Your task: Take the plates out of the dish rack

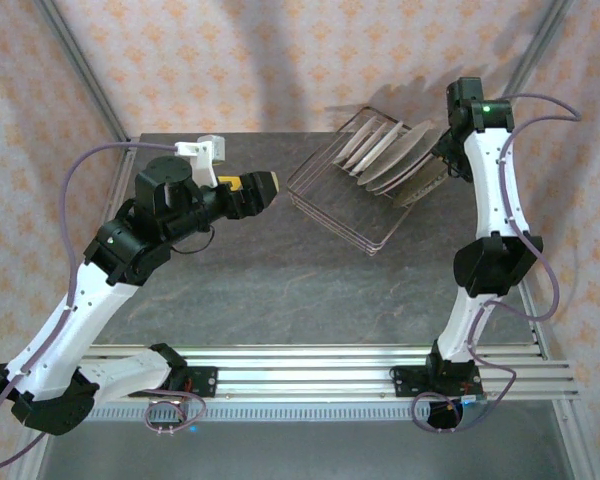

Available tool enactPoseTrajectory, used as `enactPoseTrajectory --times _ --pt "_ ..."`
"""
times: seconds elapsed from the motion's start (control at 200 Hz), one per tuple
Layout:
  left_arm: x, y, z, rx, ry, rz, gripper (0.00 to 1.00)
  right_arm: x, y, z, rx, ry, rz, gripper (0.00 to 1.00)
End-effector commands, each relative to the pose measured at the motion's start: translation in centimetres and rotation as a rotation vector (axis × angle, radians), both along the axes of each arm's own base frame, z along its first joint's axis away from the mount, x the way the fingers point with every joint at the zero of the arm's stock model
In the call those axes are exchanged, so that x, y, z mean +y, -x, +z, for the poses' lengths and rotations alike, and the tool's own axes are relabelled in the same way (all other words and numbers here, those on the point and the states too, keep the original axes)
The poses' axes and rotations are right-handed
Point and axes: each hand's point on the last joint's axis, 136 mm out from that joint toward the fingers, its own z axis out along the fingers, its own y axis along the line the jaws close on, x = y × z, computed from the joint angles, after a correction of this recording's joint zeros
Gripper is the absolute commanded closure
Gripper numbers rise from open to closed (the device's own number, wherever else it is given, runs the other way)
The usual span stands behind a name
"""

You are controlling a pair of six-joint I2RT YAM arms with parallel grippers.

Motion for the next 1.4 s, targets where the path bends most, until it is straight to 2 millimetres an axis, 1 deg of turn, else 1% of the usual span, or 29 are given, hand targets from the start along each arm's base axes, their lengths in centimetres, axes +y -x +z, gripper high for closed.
enactPoseTrajectory --times 0.0,0.105,0.325,0.515,0.686,0.871,0.961,1.076,1.186,1.311,1.396 --pt "-0.1 0.3 1.5 -0.058 0.019 -0.013 0.03 -0.3 -0.6 -0.9 0.019 -0.010 0.008 0.38" --pt "-0.2 0.3 1.7 -0.062 0.023 -0.016 0.03 -0.3 -1.1 -1.4 0.020 -0.023 0.009 0.42" --pt "-0.4 0.1 1.6 -0.060 0.018 -0.019 0.03 0.0 -2.1 -2.6 0.033 -0.048 0.009 0.43" --pt "-0.4 -0.1 1.5 -0.057 0.019 -0.017 0.03 -0.1 -2.7 -3.1 0.040 -0.041 0.005 0.45" --pt "-0.5 -0.2 1.4 -0.055 0.021 -0.014 0.03 -0.1 -3.0 -4.0 0.060 -0.044 0.008 0.50" --pt "-0.6 -0.5 1.3 -0.052 0.019 -0.014 0.02 -0.3 -3.4 -4.0 0.059 -0.024 0.020 0.53" --pt "-0.8 -0.6 1.2 -0.049 0.020 -0.016 0.03 -0.4 -3.5 -3.9 0.063 -0.016 0.026 0.57" --pt "-0.9 -0.7 1.1 -0.049 0.025 -0.015 0.02 -0.4 -3.6 -3.9 0.064 -0.015 0.033 0.65" --pt "-1.0 -0.8 1.1 -0.047 0.026 -0.017 0.02 -0.4 -3.7 -3.7 0.062 -0.010 0.038 0.67" --pt "-1.0 -0.9 1.0 -0.046 0.023 -0.012 0.02 -0.5 -3.7 -3.5 0.056 -0.007 0.039 0.72" --pt "-1.0 -0.9 0.9 -0.045 0.023 -0.012 0.02 -0.4 -3.7 -3.4 0.055 -0.008 0.043 0.73"
